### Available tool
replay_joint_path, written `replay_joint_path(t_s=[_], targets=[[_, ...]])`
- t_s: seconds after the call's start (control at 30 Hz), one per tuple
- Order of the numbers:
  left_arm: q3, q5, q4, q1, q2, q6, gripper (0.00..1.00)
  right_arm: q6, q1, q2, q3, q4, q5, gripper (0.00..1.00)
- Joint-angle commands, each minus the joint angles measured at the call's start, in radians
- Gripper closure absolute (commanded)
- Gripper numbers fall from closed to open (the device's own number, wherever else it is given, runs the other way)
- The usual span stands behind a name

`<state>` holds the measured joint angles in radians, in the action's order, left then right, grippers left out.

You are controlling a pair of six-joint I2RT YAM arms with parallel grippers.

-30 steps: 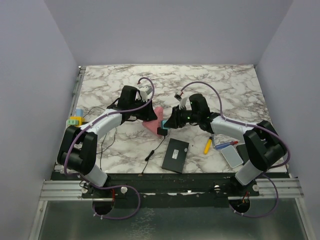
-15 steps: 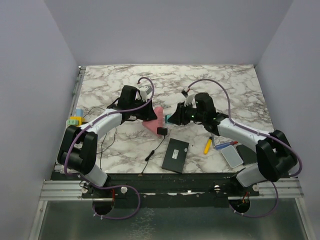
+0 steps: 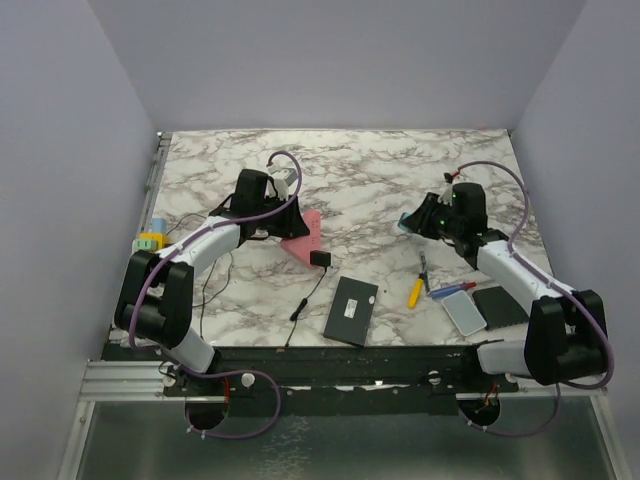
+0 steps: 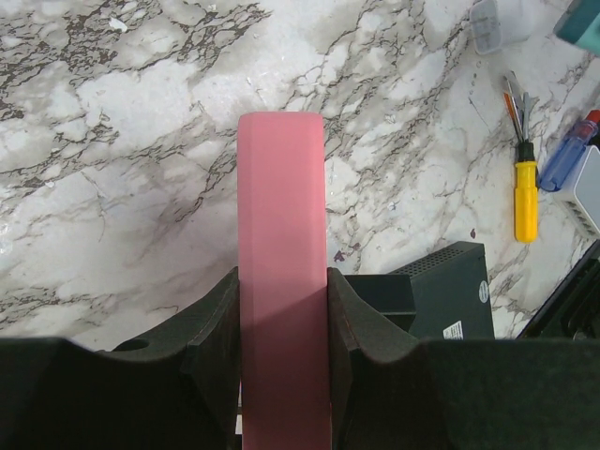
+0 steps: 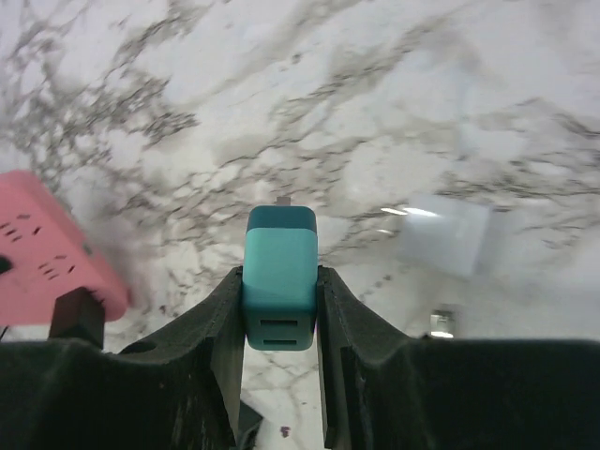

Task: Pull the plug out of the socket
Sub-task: Place the plug at the center of the board.

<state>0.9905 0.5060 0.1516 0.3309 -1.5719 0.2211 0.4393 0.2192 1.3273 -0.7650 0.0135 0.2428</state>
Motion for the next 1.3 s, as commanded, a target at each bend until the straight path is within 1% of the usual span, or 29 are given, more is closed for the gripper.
replay_joint_path(t_s=[0.0,0.1,0.23,0.67,1.0,1.13,1.27], targets=[[-0.018,-0.045,-0.010,-0.007,0.020,-0.021,1.00,0.004,-0.131,0.019,0.006,0.045,0.039,0.99],[-0.019,-0.049,-0.010,-0.007,0.020,-0.020,1.00,-0.001,-0.192,0.079,-0.008,0.031,0.086,0.99],[-0.021,-0.051,-0.009,-0.007,0.021,-0.023,1.00,-0.026,-0.214,0.149,-0.056,0.034,0.094,0.97],[-0.022,-0.046,-0.010,-0.005,0.027,-0.021,1.00,-0.031,-0.215,0.282,-0.138,0.014,0.103,0.92],[-0.022,-0.045,-0.009,-0.006,0.026,-0.020,1.00,-0.034,-0.215,0.345,-0.185,0.008,0.116,0.90],[-0.023,-0.045,-0.009,-0.004,0.023,-0.020,1.00,-0.036,-0.215,0.372,-0.195,0.015,0.116,0.87],[-0.021,-0.043,-0.009,-0.005,0.023,-0.020,1.00,-0.040,-0.215,0.386,-0.199,0.025,0.107,0.82]])
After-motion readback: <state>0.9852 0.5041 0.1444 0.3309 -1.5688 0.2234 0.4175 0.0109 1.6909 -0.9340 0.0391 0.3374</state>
